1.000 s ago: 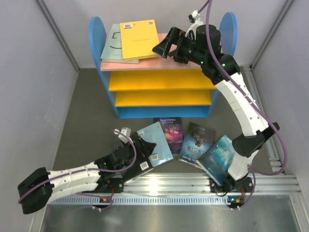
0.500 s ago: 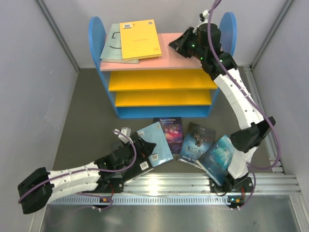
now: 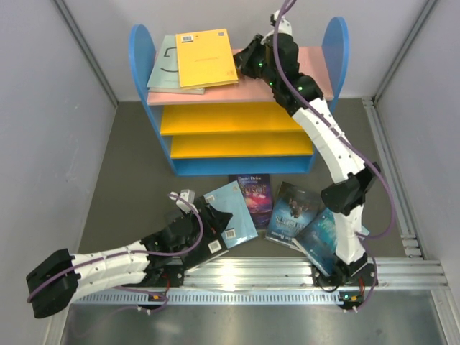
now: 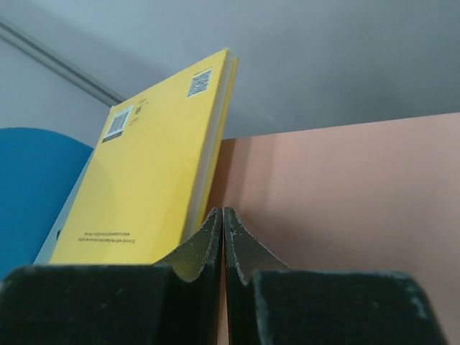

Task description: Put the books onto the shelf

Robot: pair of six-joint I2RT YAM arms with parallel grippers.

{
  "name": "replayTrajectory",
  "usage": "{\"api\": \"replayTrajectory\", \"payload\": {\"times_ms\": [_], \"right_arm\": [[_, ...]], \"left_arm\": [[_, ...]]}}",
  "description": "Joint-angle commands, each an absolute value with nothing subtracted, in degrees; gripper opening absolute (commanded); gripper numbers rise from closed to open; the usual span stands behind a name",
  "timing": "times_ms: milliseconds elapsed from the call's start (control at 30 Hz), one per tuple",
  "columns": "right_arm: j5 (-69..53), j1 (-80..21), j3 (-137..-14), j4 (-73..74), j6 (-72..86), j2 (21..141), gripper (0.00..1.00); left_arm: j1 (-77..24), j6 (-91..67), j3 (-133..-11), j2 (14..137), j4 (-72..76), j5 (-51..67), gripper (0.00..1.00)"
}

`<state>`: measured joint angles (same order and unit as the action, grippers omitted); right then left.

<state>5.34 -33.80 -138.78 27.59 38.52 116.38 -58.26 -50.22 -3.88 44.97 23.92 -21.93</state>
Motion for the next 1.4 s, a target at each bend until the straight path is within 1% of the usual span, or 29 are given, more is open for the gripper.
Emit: {"api": "replayTrajectory", "payload": {"times_ms": [0,300,567,633,667,700,733,767,800,867,900,967,1000,1067,1100,1167,1200,1267,1300,1333,1367], "right_arm": [[5.6,-39.5,-140.7,29.8,38.5,122.7,0.03],[7.9,-45.5,-143.3,24.7,39.9,124.9,0.06],[6.2,-46.7,-142.8,22.8,42.8,126.8,0.09],[7.3,-46.3,-140.7,23.4,42.3,125.2,0.15],[7.7,-46.1,-139.6,23.4,42.0,124.0,0.20],[8.9,-45.8,-136.6,23.4,41.4,121.3,0.34],[9.7,-44.9,-134.8,23.4,41.2,119.5,0.43],[10.5,-44.5,-133.0,23.4,40.8,117.7,0.48],[12.0,-44.0,-129.4,23.2,40.4,113.8,0.53],[13.0,-42.3,-126.1,22.0,38.4,109.6,0.59],[13.6,-41.8,-123.5,21.7,37.5,105.6,0.66],[13.8,-41.0,-121.6,20.2,33.7,100.0,0.71],[14.1,-41.0,-120.6,19.8,30.7,98.4,0.77],[13.3,-41.0,-119.8,19.2,28.2,93.4,0.84],[12.1,-41.0,-118.5,19.1,26.3,91.7,0.92],[11.1,-41.0,-116.0,18.5,25.1,87.8,0.98],[10.2,-41.0,-112.1,18.1,24.5,83.5,1.00],[9.4,-41.2,-106.9,16.6,24.1,78.6,1.00],[8.9,-41.2,-100.6,16.0,24.2,73.4,1.00],[8.9,-41.7,-97.1,14.3,24.4,70.5,1.00],[8.6,-42.1,-93.4,13.3,24.5,64.8,1.00]], "left_arm": [[-58.2,-49.9,-4.6,44.4,25.9,-22.0,0.99],[-58.2,-49.7,-4.6,44.8,26.4,-21.7,0.99],[-58.2,-49.6,-4.5,44.3,25.9,-21.3,0.99],[-58.2,-49.6,-4.5,44.3,25.8,-21.3,0.99],[-58.2,-49.6,-4.5,44.4,25.7,-21.2,0.99],[-58.2,-49.6,-4.5,44.4,25.7,-21.1,0.99],[-58.2,-49.6,-4.6,44.5,25.7,-21.0,0.99],[-58.2,-49.6,-4.7,44.6,25.4,-20.9,0.99],[-58.2,-49.5,-4.7,44.6,25.2,-20.7,0.99],[-58.2,-49.5,-4.9,44.8,25.0,-20.5,0.99],[-58.2,-49.6,-4.9,44.8,24.9,-20.5,0.99],[-58.2,-49.7,-4.9,44.8,24.9,-20.7,0.99],[-58.2,-49.7,-4.9,44.9,24.9,-20.9,0.99],[-58.1,-49.7,-5.0,44.8,24.8,-21.1,0.99],[-58.2,-49.7,-5.2,44.7,24.4,-21.3,0.99],[-58.2,-49.7,-5.6,44.7,23.7,-21.4,0.99],[-58.2,-49.7,-5.7,44.7,23.6,-21.5,0.99],[-58.2,-49.7,-5.9,44.8,23.3,-21.7,0.99],[-58.2,-49.9,-5.9,44.7,23.0,-21.6,0.99],[-58.2,-50.0,-6.1,44.6,22.8,-21.5,0.99],[-58.2,-50.3,-6.0,44.3,22.8,-21.4,0.99]]}}
